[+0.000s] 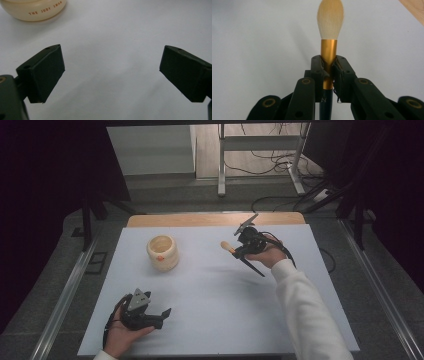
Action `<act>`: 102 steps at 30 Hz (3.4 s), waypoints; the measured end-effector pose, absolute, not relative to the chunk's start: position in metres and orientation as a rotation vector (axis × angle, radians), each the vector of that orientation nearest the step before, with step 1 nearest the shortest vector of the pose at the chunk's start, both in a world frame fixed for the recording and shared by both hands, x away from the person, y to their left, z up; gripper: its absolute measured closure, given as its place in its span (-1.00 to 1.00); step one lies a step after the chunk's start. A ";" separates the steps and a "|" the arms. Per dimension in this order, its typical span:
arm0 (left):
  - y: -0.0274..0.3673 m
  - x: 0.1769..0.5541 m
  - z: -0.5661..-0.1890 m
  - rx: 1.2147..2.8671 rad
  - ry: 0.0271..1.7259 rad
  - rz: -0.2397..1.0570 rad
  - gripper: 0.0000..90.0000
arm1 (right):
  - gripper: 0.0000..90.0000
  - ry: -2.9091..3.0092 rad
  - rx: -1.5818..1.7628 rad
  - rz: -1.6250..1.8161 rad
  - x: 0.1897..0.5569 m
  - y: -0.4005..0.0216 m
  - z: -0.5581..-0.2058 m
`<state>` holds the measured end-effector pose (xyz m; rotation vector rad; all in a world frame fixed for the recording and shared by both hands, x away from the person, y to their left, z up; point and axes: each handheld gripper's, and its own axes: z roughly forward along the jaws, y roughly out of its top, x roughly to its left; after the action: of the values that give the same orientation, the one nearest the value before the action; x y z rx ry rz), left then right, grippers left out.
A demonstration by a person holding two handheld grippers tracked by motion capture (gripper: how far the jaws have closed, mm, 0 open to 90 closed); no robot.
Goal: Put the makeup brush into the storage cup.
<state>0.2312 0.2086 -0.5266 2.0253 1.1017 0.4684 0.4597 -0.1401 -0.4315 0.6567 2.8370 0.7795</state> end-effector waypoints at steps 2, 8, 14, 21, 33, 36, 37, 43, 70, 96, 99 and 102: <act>0.209 0.231 -0.527 2.025 1.103 0.468 -0.85 | 0.75 2.825 0.657 0.803 0.457 -0.143 -0.431; 0.209 0.232 -0.526 2.021 1.106 0.470 -0.85 | 0.76 2.801 0.688 0.879 0.451 -0.151 -0.429; 0.207 0.233 -0.526 2.023 1.105 0.468 -0.85 | 0.75 2.783 0.683 0.939 0.441 -0.156 -0.432; 0.207 0.233 -0.526 2.021 1.105 0.469 -0.85 | 0.75 2.756 0.684 1.019 0.432 -0.161 -0.428; 0.207 0.232 -0.524 2.011 1.106 0.468 -0.84 | 0.75 2.718 0.662 1.121 0.419 -0.170 -0.425; 0.207 0.232 -0.524 2.010 1.106 0.467 -0.84 | 0.75 2.710 0.663 1.138 0.416 -0.172 -0.425; 0.207 0.232 -0.524 2.011 1.105 0.468 -0.84 | 0.75 2.708 0.659 1.139 0.416 -0.173 -0.425; 0.207 0.232 -0.523 2.010 1.104 0.468 -0.84 | 0.75 2.703 0.675 1.145 0.413 -0.176 -0.426; 0.204 0.230 -0.519 1.993 1.095 0.462 -0.83 | 0.75 2.671 0.714 1.190 0.391 -0.175 -0.433; 0.178 0.239 -0.506 1.968 1.041 0.428 -0.83 | 0.75 2.650 0.697 1.203 0.376 -0.166 -0.433; 0.173 0.241 -0.504 1.960 1.030 0.417 -0.82 | 0.75 2.650 0.687 1.206 0.375 -0.166 -0.432; 0.168 0.245 -0.502 1.948 1.023 0.404 -0.81 | 0.75 2.643 0.693 1.220 0.375 -0.165 -0.431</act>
<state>0.2445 0.1679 -0.5024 1.9483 1.0229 0.4041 0.3747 -0.1654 -0.4313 0.6928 2.6430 1.2198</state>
